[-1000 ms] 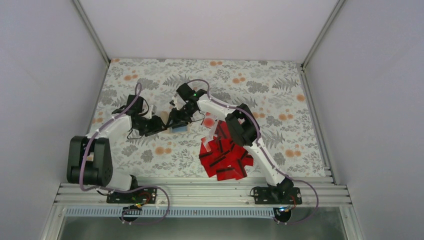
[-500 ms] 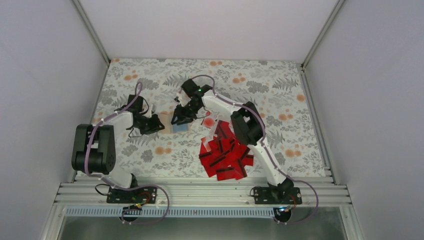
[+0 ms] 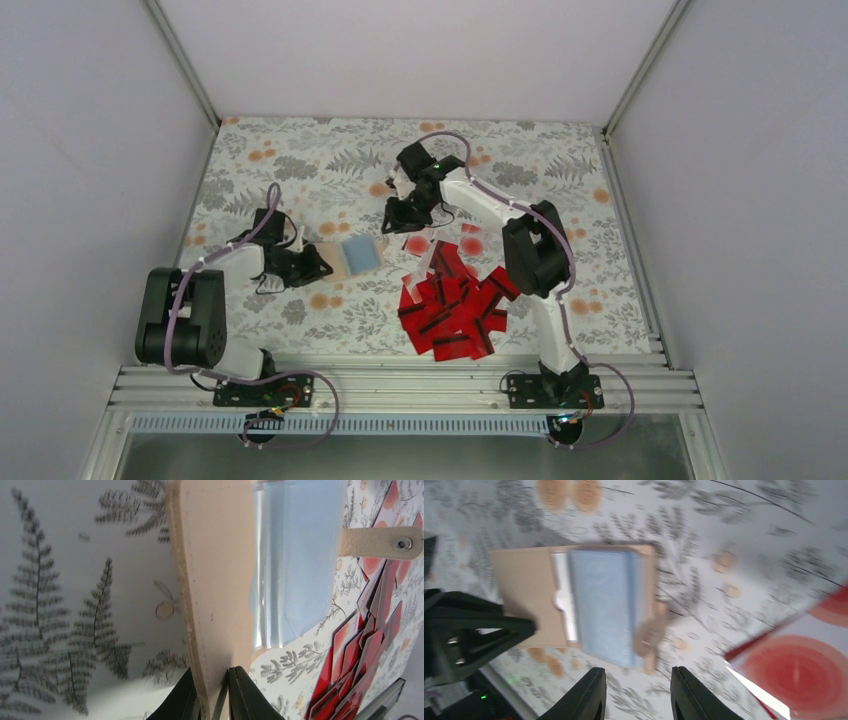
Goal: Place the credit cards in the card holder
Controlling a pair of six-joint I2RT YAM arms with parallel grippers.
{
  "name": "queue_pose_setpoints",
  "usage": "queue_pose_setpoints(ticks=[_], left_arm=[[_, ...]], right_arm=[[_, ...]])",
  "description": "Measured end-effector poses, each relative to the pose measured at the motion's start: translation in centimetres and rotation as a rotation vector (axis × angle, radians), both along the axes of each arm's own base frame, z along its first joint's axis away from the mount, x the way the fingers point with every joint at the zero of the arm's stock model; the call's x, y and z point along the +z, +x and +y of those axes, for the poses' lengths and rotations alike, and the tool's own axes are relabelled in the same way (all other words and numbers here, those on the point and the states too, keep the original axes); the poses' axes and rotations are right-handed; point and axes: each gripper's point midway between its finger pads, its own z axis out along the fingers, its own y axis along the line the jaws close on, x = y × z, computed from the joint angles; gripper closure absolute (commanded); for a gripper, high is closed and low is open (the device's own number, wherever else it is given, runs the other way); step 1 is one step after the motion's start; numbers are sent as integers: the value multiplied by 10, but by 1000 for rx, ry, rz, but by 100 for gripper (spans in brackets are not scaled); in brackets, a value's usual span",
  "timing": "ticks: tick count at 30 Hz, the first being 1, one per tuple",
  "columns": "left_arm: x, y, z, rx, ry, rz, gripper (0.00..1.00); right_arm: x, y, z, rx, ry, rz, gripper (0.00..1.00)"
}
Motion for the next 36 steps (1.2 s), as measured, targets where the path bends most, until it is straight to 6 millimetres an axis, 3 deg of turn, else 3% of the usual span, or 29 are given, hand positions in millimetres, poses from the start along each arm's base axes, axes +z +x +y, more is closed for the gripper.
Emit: queue_pose_setpoints(ticks=[3, 10, 18, 25, 30, 36], left_arm=[[1, -8, 0, 13, -7, 16, 75], [22, 2, 1, 25, 0, -33, 60], [62, 22, 4, 15, 24, -132, 55], [115, 40, 2, -42, 91, -277, 51], [140, 34, -28, -183, 79, -373, 51], [138, 6, -79, -374, -23, -376, 56]], right_arm=[[-10, 1, -24, -28, -70, -16, 66], [-26, 6, -70, -83, -181, -30, 62], [-25, 5, -103, -144, -251, -44, 52], [-11, -16, -140, -205, -293, -61, 51], [4, -47, -158, -219, -233, -72, 50], [5, -90, -173, -231, -64, -8, 51]])
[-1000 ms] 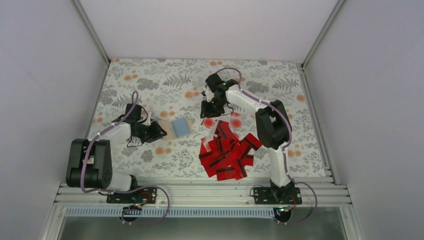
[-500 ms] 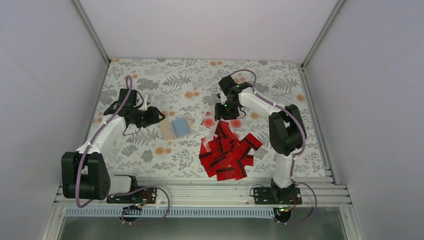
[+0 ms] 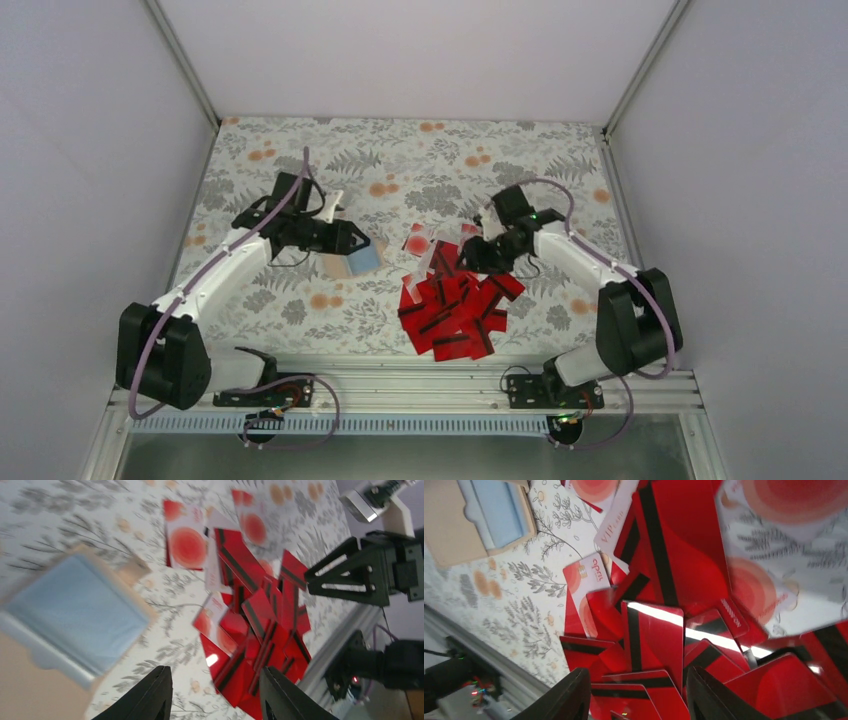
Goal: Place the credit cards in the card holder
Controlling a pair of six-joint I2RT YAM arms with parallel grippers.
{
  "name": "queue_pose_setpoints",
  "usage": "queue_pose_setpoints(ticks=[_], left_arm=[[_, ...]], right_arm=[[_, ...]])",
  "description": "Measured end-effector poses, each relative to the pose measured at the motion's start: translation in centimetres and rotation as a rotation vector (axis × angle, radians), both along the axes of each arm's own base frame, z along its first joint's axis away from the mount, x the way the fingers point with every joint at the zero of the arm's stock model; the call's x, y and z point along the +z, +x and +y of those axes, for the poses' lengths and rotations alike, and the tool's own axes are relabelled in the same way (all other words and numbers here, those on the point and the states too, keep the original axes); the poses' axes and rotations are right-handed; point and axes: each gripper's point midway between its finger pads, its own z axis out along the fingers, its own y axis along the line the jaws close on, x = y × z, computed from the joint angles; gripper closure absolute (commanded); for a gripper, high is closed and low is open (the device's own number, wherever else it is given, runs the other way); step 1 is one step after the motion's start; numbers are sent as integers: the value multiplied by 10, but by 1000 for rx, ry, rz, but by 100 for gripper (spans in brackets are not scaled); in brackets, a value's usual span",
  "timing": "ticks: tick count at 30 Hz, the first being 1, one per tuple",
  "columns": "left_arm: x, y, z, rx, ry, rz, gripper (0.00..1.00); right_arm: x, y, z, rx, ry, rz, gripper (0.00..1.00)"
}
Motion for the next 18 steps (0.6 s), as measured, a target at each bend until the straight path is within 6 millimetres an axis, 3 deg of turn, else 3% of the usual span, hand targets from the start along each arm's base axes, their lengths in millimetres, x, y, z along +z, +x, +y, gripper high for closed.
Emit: queue_pose_setpoints(ticks=[5, 10, 18], left_arm=[[-11, -23, -34, -143, -24, 39, 55], [-17, -54, -66, -308, -25, 33, 52], [-56, -97, -107, -500, 28, 107, 59]], right_arm=[[-14, -31, -14, -60, 102, 92, 50], [-11, -58, -17, -73, 150, 112, 49], [-25, -106, -29, -127, 175, 184, 43]])
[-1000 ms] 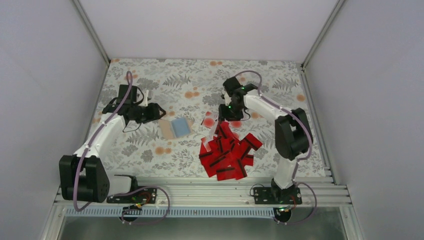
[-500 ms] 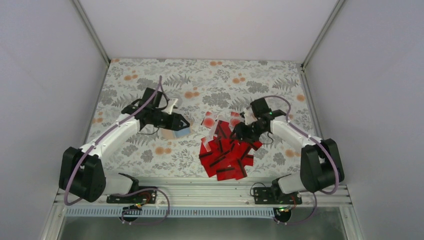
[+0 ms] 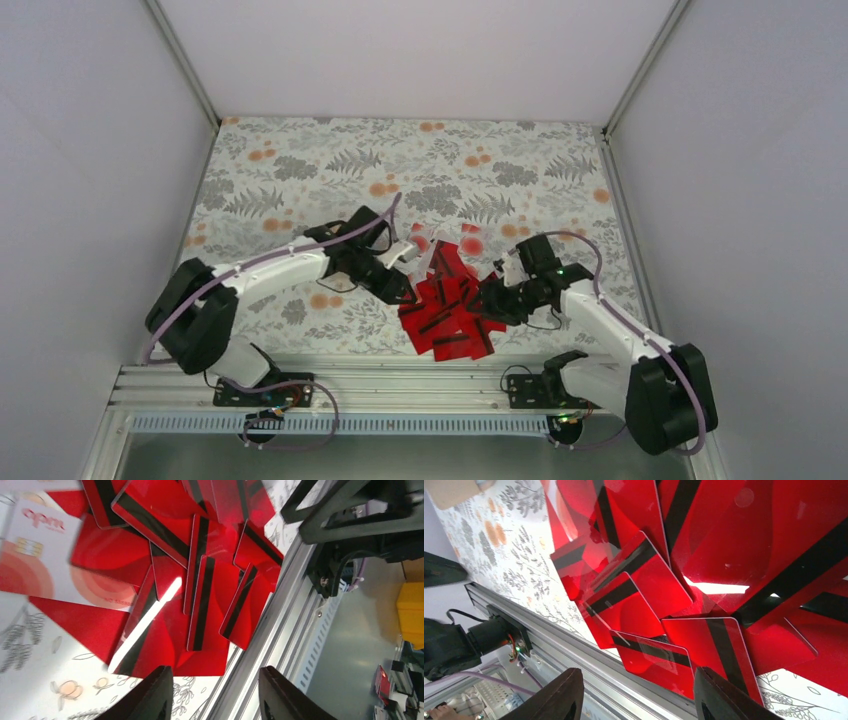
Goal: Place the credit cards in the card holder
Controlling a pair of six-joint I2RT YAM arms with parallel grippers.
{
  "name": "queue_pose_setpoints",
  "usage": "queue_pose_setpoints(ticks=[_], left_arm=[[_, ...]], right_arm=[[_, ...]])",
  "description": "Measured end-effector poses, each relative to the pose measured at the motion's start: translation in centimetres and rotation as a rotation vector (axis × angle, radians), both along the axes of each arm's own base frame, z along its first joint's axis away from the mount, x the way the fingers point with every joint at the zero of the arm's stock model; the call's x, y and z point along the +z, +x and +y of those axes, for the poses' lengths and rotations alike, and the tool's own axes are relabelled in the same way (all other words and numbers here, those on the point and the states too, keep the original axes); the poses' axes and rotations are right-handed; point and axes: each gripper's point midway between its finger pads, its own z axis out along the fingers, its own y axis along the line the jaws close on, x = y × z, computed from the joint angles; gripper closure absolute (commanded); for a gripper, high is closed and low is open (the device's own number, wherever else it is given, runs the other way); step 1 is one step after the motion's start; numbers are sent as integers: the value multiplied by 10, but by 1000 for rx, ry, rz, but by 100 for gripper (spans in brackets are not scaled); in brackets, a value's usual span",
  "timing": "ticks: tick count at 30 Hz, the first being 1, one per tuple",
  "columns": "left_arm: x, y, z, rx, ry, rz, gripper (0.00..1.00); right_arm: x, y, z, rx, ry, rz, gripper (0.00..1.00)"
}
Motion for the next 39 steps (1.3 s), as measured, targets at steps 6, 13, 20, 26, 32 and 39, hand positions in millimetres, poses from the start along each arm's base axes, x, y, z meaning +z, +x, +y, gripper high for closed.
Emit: queue_pose_setpoints(ticks=[6, 13, 20, 26, 32, 39], left_arm=[[-33, 0, -19, 0, 67, 55, 65], [-47, 33, -40, 114, 100, 95, 61], [-54, 48, -54, 191, 109, 147, 50], [-65, 50, -61, 211, 125, 191, 46], [-71, 49, -69, 215, 131, 225, 46], [-70, 51, -73, 225, 123, 244, 46]], right_arm=[[6, 12, 5, -26, 38, -58, 45], [5, 43, 12, -51, 90, -120, 46], [-8, 69, 15, -54, 119, -99, 47], [-15, 73, 15, -24, 143, -90, 50], [-17, 69, 18, 6, 174, -79, 60], [-22, 66, 21, 26, 198, -66, 74]])
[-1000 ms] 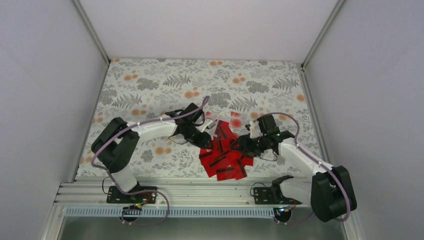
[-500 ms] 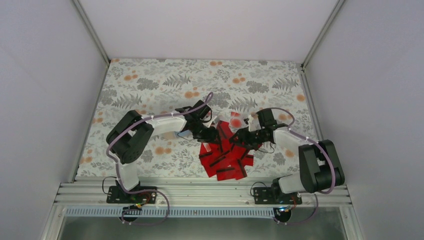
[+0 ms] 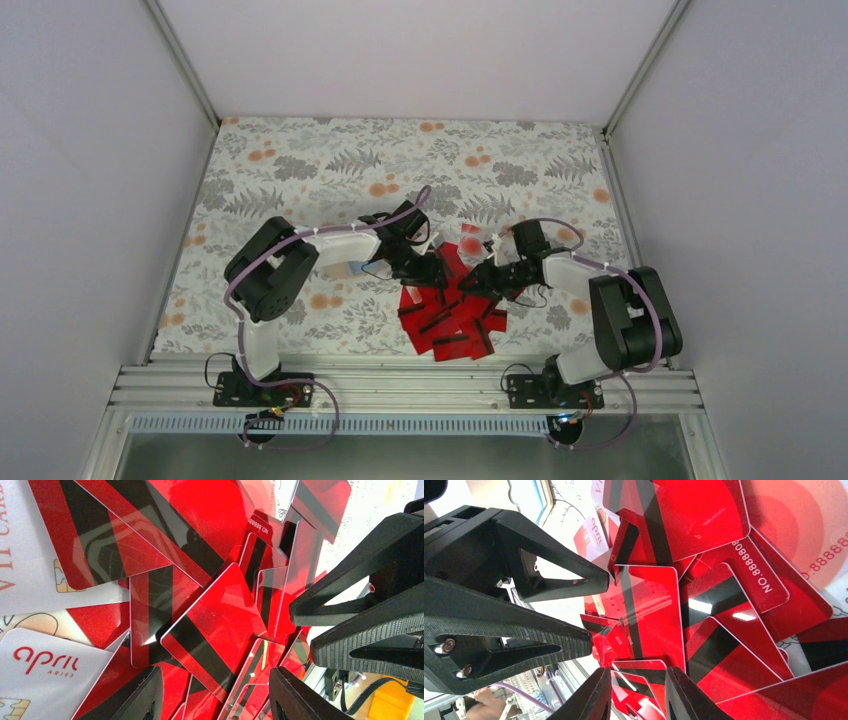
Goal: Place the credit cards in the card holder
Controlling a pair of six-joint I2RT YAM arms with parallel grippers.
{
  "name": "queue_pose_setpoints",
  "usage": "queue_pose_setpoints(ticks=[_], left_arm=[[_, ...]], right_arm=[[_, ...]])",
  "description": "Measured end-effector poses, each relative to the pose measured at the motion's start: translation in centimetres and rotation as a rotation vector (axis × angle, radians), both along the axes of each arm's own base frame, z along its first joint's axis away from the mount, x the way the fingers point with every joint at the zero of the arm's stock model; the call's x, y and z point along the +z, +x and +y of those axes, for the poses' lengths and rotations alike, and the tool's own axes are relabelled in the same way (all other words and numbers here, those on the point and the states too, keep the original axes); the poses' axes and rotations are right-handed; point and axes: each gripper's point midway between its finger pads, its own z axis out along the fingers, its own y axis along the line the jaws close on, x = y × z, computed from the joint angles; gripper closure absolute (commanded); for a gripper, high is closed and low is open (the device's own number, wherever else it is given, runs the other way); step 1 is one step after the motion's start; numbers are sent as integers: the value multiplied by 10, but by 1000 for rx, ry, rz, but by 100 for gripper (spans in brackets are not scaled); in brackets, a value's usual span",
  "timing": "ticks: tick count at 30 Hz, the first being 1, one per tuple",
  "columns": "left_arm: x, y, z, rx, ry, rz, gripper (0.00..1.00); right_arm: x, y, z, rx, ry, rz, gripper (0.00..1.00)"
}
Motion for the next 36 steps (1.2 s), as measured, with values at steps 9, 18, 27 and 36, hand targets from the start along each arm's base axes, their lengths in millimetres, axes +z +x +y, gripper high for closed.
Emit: queue_pose_setpoints(ticks=[9, 18, 27, 36], left_arm=[[-6, 1, -3, 6, -1, 21, 47], [-6, 1, -5, 7, -6, 30, 47], [-5, 0, -7, 1, -20, 33, 48], [-5, 0, -12, -9, -51, 48, 50]], right_arm=[[-10, -2, 2, 11, 10, 35, 77], [-24, -5, 2, 12, 14, 74, 78], [-27, -5, 2, 18, 19, 75, 87], [-31, -6, 6, 31, 58, 98, 91]])
